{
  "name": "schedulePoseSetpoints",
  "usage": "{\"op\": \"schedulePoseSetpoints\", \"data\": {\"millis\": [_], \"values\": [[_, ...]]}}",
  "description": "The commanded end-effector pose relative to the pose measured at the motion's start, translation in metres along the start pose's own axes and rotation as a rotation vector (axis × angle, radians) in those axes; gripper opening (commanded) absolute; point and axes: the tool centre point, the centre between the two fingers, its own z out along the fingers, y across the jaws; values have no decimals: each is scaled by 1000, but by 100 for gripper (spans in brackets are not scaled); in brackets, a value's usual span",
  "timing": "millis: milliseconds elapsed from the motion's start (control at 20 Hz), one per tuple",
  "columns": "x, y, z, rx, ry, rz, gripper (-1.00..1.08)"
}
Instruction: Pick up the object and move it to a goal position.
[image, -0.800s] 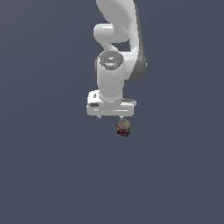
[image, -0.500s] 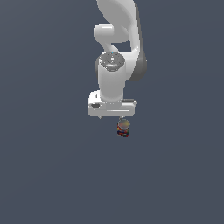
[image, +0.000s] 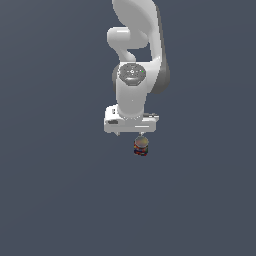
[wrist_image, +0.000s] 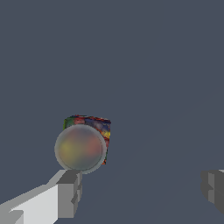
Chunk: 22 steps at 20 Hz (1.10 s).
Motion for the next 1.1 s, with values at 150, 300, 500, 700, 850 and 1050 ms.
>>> {"op": "schedulePoseSetpoints", "data": {"millis": [150,300,500,700,850,1050], "values": [[0,-9,7,1,10,21,100],[0,-17,14,3,21,43,100],[0,-33,26,7,41,85,100],[-1,-47,38,11,59,124,100],[-2,-54,43,14,68,143,100],[-3,-59,47,16,74,157,100]]}}
